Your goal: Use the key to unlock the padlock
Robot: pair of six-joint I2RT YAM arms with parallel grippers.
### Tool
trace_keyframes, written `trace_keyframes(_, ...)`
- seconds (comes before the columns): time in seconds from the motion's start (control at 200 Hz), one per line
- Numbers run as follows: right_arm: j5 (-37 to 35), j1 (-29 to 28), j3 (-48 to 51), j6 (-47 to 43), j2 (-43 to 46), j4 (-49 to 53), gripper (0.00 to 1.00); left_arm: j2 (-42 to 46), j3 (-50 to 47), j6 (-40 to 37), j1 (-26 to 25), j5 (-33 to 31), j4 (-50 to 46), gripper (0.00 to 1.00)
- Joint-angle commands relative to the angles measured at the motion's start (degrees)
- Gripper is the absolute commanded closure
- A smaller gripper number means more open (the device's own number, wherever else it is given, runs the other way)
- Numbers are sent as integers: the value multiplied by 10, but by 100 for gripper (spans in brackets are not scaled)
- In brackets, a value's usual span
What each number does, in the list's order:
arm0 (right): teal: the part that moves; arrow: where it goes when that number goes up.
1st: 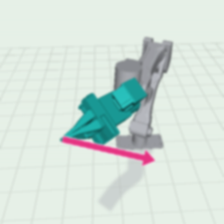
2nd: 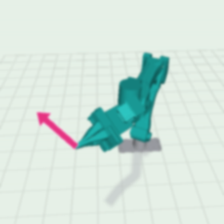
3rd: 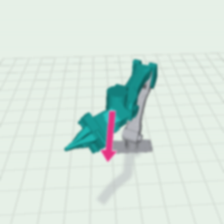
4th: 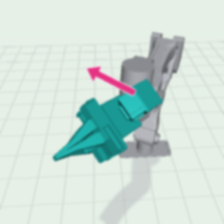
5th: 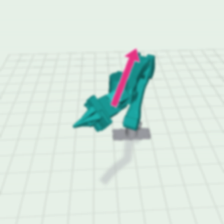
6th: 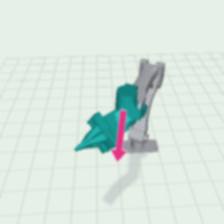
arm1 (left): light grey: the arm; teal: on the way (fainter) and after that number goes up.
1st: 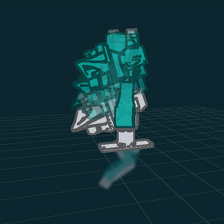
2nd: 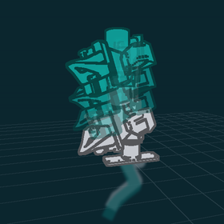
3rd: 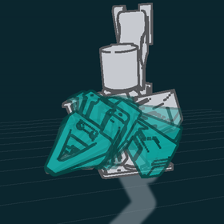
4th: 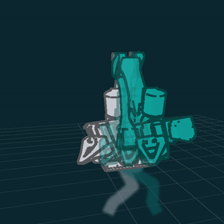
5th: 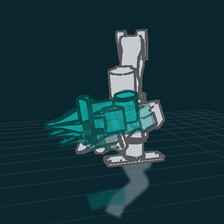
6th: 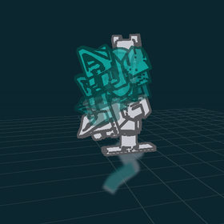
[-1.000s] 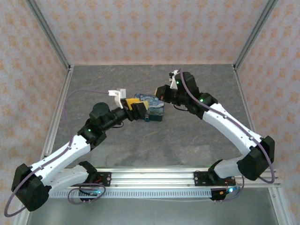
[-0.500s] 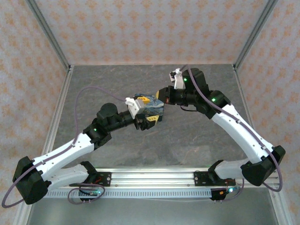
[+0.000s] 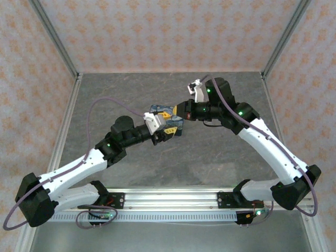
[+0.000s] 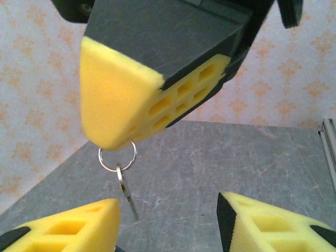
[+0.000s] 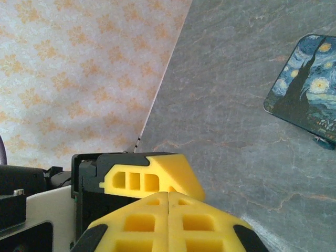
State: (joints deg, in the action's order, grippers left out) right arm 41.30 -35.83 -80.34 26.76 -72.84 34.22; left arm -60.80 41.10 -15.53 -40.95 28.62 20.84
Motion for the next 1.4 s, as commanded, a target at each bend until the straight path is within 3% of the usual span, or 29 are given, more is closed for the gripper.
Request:
trace_keyframes(0.0, 20, 2, 8, 6, 18, -18, 100, -2, 18, -10, -5, -17, 7, 51)
trace_keyframes(0.23, 29, 2, 17, 8, 21, -19, 100, -2, 20, -9, -4, -28, 4, 62)
trace_keyframes(0.485, 24, 2, 26, 13, 28, -29, 100, 1, 22, -16, -4, -34, -14, 89)
trace_keyframes(0.681, -1, 3, 24, -20, 40, -18, 100, 9, 28, -36, -5, -36, -55, 100)
trace_keyframes(0.821, -72, 3, 39, -122, 79, 4, 74, 22, 42, -61, -5, -22, -113, 100)
trace_keyframes(1.011, -150, 3, 107, -337, 165, -3, 41, 29, 80, -109, -6, -9, -234, 100)
trace_keyframes(1.211, -46, 2, 203, -605, 238, -49, 39, 18, 112, -154, -17, -15, -313, 100)
trace_keyframes(1.396, -8, -5, 194, -679, 200, -32, 41, -2, 129, -197, -31, -26, -347, 100)
